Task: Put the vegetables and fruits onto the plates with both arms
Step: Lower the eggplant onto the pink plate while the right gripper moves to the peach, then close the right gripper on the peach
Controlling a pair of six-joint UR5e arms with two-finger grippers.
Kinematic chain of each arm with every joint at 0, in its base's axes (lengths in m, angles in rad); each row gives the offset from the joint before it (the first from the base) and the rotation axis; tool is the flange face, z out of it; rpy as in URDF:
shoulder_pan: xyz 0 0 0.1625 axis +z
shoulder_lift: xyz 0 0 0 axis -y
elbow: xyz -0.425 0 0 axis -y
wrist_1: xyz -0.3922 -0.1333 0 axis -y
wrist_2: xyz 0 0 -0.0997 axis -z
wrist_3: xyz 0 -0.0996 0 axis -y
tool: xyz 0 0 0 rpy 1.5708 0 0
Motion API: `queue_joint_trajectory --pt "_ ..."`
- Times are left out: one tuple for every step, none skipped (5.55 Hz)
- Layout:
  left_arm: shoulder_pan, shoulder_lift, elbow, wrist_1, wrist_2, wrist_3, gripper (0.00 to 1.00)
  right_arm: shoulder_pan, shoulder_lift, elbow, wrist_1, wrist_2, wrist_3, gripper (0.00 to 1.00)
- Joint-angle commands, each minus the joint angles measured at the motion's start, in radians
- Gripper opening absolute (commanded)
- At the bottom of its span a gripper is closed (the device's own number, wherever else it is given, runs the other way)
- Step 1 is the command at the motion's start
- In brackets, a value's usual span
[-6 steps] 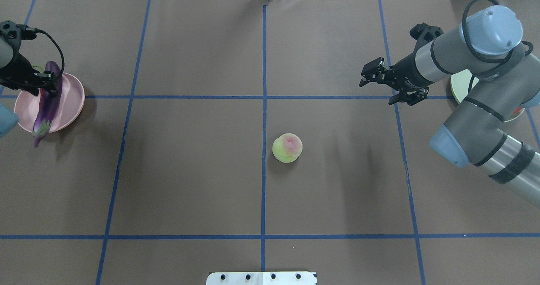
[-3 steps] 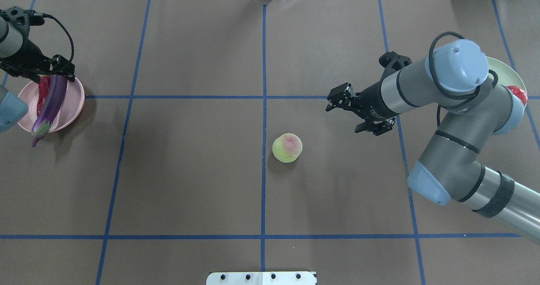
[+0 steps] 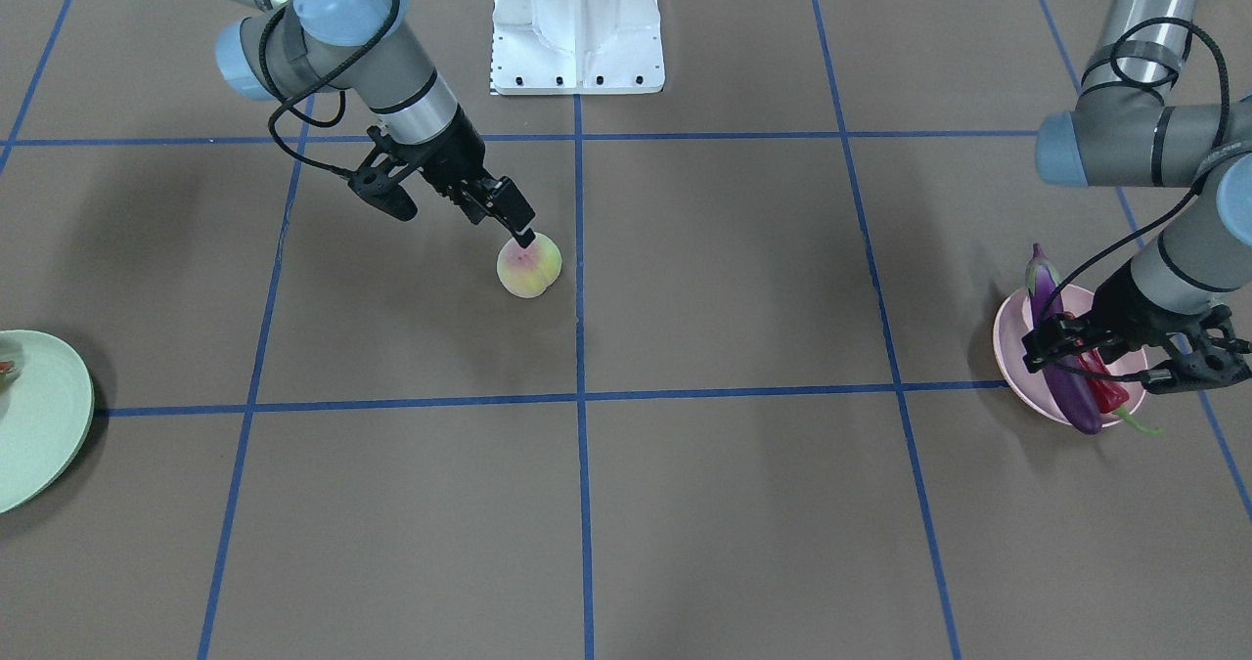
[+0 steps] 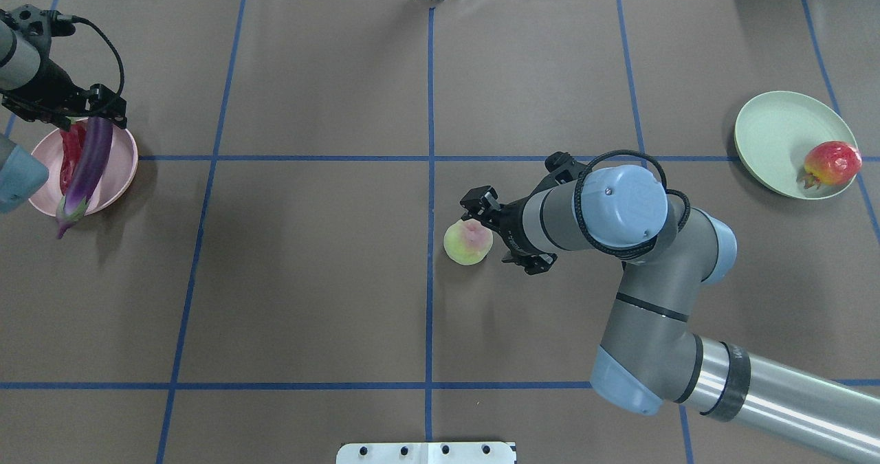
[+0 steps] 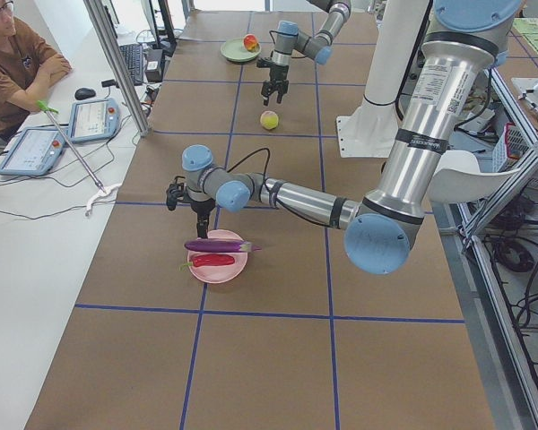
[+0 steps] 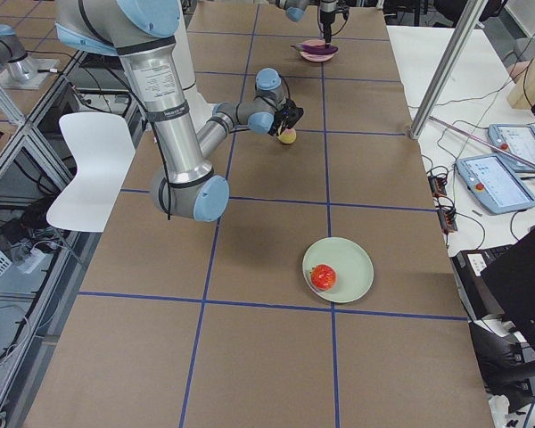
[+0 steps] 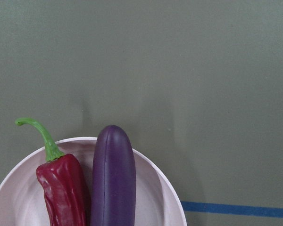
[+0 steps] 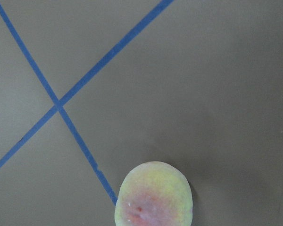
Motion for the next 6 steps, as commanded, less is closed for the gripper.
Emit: queue_joint_trajectory --pt "0.000 0.001 -0.006 0.000 0.004 -0.001 1.00 -0.032 0.024 -0.047 0.000 -0.071 0.132 1.00" --pt "0.000 0.001 -0.006 0.000 0.006 -0.002 1.00 -0.032 0.041 -0.071 0.000 -0.084 0.162 1.00" --pt "0.000 0.001 -0.006 0.000 0.006 -0.001 1.00 -0.039 0.050 -0.099 0.000 -0.087 0.164 1.00" --pt "0.000 0.001 -0.006 0.000 0.006 -0.002 1.00 -0.055 0.052 -0.108 0.000 -0.113 0.164 0.98" --pt "0.002 0.001 -0.010 0.000 0.006 -0.030 1.00 -0.056 0.055 -0.107 -0.002 -0.127 0.168 0.44" --pt "0.002 0.000 -0.019 0.001 0.006 -0.056 1.00 -0.049 0.049 -0.093 0.001 -0.116 0.150 0.00"
